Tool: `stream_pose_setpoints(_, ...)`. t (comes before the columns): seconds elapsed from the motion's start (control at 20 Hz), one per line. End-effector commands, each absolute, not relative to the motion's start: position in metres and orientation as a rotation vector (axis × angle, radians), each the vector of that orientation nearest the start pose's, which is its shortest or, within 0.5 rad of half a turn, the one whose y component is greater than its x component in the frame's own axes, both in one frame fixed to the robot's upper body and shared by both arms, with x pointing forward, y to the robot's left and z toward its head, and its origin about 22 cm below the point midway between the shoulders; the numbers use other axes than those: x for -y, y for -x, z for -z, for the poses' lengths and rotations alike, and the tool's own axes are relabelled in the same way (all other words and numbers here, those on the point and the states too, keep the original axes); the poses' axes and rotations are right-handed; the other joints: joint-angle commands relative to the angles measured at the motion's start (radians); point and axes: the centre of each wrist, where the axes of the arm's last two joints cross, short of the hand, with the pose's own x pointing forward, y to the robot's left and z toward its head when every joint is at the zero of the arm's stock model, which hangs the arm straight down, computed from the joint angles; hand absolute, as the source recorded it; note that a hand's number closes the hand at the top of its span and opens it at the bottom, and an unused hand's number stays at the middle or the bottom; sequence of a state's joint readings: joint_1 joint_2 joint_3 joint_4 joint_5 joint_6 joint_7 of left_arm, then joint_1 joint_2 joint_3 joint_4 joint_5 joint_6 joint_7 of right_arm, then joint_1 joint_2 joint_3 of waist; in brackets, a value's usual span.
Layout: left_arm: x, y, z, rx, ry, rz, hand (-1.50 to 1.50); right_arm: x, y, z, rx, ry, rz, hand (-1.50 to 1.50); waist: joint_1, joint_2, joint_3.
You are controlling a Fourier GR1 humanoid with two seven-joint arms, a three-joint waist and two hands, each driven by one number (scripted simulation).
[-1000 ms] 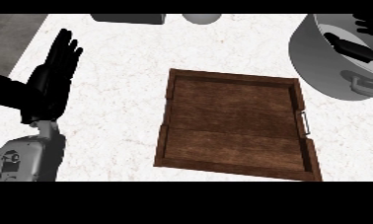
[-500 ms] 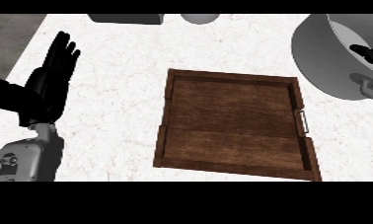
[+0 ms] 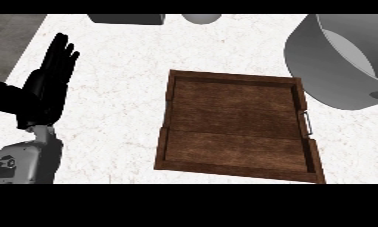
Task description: Pick the bell pepper from the tray and place it in the pot
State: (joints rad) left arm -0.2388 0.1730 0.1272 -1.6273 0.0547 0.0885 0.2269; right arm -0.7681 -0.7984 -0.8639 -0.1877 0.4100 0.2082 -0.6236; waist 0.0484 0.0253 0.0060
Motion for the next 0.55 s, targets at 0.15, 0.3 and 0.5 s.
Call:
stream_pose_setpoints(0.15,-0.273,-0.291,-0.086,1.634,-0.167,-0.056,0.0,0.563,-0.284,-0.107,1.724,0.569,0.075,-1.5,0.005,0.001,0.002)
stream_pose_setpoints(0.3,-0.269,-0.294,-0.09,1.642,-0.151,-0.046,0.0,0.56,-0.274,-0.084,1.708,0.577,0.027,-1.5,-0.001,-0.001,0.002)
stream_pose_setpoints(0.5,-0.282,-0.292,-0.09,1.634,-0.172,-0.035,0.0,0.573,-0.264,-0.098,1.722,0.562,0.054,-1.5,0.0,-0.002,0.002)
